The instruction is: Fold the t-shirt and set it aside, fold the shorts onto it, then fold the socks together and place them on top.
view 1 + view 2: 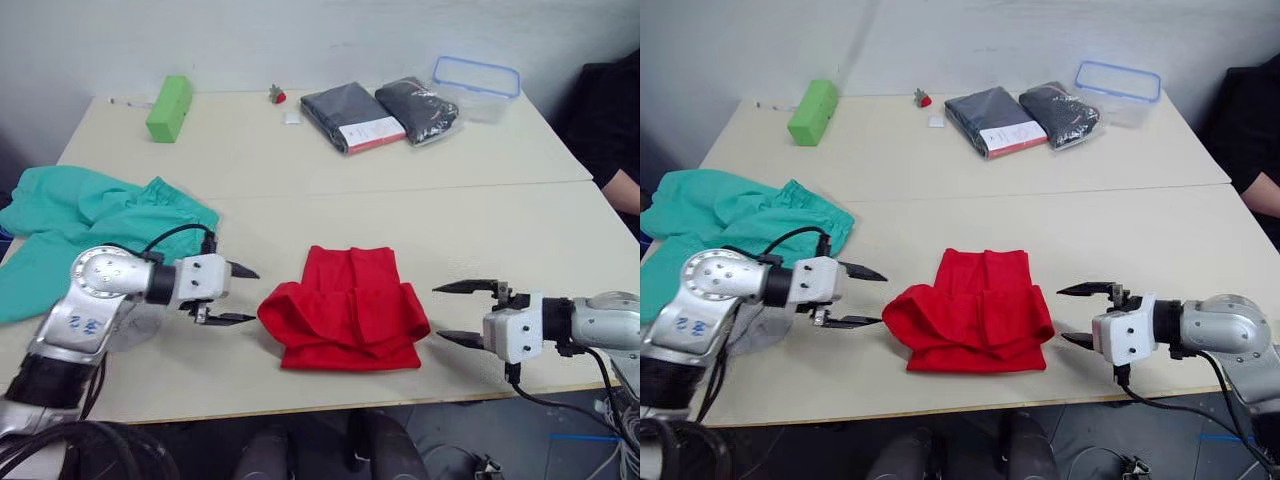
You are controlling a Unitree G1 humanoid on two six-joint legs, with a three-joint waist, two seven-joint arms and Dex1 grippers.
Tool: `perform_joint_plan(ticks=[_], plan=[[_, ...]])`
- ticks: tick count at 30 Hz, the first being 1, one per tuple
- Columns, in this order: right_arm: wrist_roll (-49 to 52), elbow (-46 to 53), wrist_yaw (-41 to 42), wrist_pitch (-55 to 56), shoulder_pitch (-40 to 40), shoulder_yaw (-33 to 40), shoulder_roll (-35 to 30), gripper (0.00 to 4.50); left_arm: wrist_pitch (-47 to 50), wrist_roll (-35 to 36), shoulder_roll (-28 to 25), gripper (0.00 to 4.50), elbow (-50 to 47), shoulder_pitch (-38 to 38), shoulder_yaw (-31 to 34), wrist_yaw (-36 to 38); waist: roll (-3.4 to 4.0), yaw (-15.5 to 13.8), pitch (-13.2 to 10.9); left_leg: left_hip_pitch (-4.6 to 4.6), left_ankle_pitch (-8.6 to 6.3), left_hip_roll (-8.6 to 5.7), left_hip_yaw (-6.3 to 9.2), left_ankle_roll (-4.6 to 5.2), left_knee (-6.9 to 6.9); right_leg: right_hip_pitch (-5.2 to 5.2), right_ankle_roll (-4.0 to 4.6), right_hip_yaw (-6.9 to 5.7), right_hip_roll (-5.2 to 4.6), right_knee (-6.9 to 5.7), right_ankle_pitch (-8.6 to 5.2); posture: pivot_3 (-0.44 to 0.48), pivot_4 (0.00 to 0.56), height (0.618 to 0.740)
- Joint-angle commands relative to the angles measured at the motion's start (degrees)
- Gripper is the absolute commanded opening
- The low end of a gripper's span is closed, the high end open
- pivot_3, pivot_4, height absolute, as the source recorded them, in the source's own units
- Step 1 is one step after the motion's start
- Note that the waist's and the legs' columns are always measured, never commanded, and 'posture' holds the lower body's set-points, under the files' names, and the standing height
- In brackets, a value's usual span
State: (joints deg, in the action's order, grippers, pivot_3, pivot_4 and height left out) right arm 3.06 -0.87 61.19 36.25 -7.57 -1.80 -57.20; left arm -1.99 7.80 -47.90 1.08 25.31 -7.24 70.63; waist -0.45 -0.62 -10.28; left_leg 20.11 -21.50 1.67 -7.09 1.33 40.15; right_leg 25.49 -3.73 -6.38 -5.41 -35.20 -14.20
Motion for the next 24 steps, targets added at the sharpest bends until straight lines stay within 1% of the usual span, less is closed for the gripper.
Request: perform_joint_plan(ticks=[1, 6, 7, 8, 9, 17, 18, 19, 21, 24], plan=[[0.21, -0.65, 0.09, 1.95, -2.48, -1.62, 1.66, 3.67, -3.45, -0.93, 1.95, 3.58, 2.03, 3.32, -1.93, 1.07, 0.0, 0.0, 0.0, 0.01, 0.0, 0.0, -0.02, 0.01, 0.0, 0.01, -0.02, -0.08, 0.0, 0.0, 0.01, 0.0, 0.15, 0.74], [2.09, 0.99, 0.13, -0.26, -4.62, -3.71, 4.1, 3.67, -3.25, -0.06, 4.91, 3.58, 2.99, 5.26, -3.17, 1.79, 0.0, 0.11, 0.0, -0.02, 0.01, 0.01, -0.03, 0.01, 0.07, 0.01, -0.03, -0.13, -0.02, -0.12, 0.02, 0.0, 0.15, 0.74], [2.28, 1.34, 0.14, -0.77, -4.9, -3.97, 4.54, 3.29, -2.81, 0.32, 5.45, 3.41, 3.01, 5.43, -3.08, 1.77, 0.0, 0.14, 0.0, -0.02, 0.01, 0.02, -0.02, 0.01, 0.08, 0.01, -0.03, -0.13, -0.02, -0.12, 0.02, 0.0, 0.15, 0.74], [2.16, 1.34, 0.11, -0.88, -5.2, -4.25, 4.91, 3.11, -2.28, 0.97, 5.93, 3.19, 2.99, 5.5, -2.92, 2.01, 0.0, 0.14, 0.0, -0.02, 0.01, 0.02, -0.02, 0.01, 0.08, 0.01, -0.03, -0.13, -0.02, -0.14, 0.02, 0.0, 0.15, 0.74], [2.04, 1.23, 0.04, -0.9, -5.42, -4.48, 5.17, 2.81, -1.87, 1.47, 6.28, 3.02, 2.94, 5.5, -2.76, 2.24, 0.0, 0.14, 0.0, -0.02, 0.01, 0.02, -0.02, 0.01, 0.09, 0.01, -0.03, -0.13, -0.02, -0.14, 0.02, 0.0, 0.15, 0.74], [4.68, -0.1, 1.01, -2.66, -6.19, -3.84, 5.71, 0.1, 1.2, 3.75, 6.69, 0.56, 1.6, 5.0, -2.0, 3.39, 0.0, -0.04, 0.0, 0.0, 0.01, 0.0, 0.02, 0.02, 0.16, 0.0, -0.04, -0.1, -0.06, -0.17, 0.02, 0.0, 0.15, 0.74], [5.09, -0.08, 1.23, -3.04, -6.31, -3.76, 5.64, 0.0, 1.9, 4.32, 6.72, 0.27, 1.28, 4.93, -1.82, 3.45, 0.0, -0.04, 0.0, 0.0, 0.01, 0.0, 0.02, 0.02, 0.16, 0.0, -0.03, -0.1, -0.07, -0.17, 0.02, 0.0, 0.15, 0.74], [5.76, -0.12, 1.43, -3.85, -6.58, -3.65, 5.71, 0.0, 2.84, 5.01, 6.84, 0.02, 1.01, 5.0, -1.55, 3.4, 0.0, -0.03, 0.0, 0.0, 0.01, 0.0, 0.03, 0.02, 0.16, 0.0, -0.03, -0.08, -0.07, -0.17, 0.02, 0.0, 0.15, 0.74], [7.84, -0.06, 1.66, -7.26, -7.42, -3.4, 6.26, 0.0, 6.32, 7.23, 7.5, 0.02, 0.5, 5.65, -0.73, 2.92, 0.0, 0.0, 0.0, 0.0, 0.01, 0.01, 0.03, 0.02, 0.16, 0.0, -0.03, -0.07, -0.07, -0.18, 0.02, 0.0, 0.15, 0.74], [12.32, 0.48, 0.62, -17.39, -9.44, -2.64, 8.11, 0.0, 16.46, 12.39, 9.7, 0.02, -0.06, 7.78, 1.27, 0.3, -0.01, -0.06, 0.0, 0.01, 0.01, 0.01, 0.05, 0.03, 0.22, 0.0, -0.03, 0.0, -0.08, -0.23, 0.02, 0.0, 0.15, 0.74]])
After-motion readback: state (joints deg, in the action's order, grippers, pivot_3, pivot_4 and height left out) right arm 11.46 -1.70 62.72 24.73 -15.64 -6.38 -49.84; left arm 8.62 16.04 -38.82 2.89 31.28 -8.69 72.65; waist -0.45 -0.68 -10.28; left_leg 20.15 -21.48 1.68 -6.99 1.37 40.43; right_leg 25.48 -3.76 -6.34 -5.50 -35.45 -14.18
